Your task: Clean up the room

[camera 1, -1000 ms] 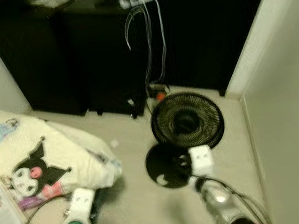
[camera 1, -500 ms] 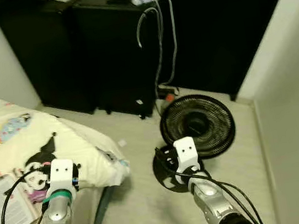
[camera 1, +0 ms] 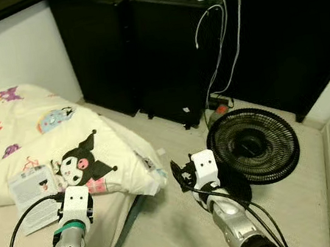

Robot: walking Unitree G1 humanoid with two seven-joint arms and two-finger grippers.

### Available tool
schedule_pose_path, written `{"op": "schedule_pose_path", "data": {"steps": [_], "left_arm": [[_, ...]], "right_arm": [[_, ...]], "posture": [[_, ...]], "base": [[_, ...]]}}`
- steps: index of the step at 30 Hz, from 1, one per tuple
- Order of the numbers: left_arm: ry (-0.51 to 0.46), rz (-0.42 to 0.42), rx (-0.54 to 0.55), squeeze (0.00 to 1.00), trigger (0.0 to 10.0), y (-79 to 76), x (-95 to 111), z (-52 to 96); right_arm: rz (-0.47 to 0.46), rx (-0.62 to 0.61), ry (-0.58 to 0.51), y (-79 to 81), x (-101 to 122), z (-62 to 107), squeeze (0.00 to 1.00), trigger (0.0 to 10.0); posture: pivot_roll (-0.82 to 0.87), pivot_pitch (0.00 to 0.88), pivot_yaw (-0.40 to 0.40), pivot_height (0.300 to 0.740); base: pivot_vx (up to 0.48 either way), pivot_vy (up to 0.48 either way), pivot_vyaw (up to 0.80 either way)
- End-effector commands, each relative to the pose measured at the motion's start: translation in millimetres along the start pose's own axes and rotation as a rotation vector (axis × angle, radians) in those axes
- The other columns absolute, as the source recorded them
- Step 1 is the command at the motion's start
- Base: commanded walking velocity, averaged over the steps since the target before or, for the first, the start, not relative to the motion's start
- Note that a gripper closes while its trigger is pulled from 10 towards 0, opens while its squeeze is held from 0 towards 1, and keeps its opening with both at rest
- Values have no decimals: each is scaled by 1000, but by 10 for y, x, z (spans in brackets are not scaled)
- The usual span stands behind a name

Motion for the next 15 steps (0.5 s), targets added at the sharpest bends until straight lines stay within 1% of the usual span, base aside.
{"op": "schedule_pose_path", "data": {"steps": [1, 15], "left_arm": [[31, -18, 1, 0, 10000, 7, -88, 28], [43, -32, -2, 0, 10000, -10, -122, 43]], "right_arm": [[-1, 3, 25, 0, -63, 28, 0, 10000], [4, 10, 42, 6, -88, 30, 0, 10000]], "posture": [[96, 0, 8, 740], [104, 0, 6, 740]], "base": [[0, 0, 800], [0, 0, 800]]}}
Point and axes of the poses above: a point about 5 cm out from each wrist's last joint towards the gripper, its own z axis pointing back from the gripper into the wrist, its own x axis along the axis of the wrist's last joint, y = z × x, the point moved 4 cm from there along -z, pointing out of the wrist towards the gripper, and after that the axes turned 3 degrees about z, right-handed, at the moved point
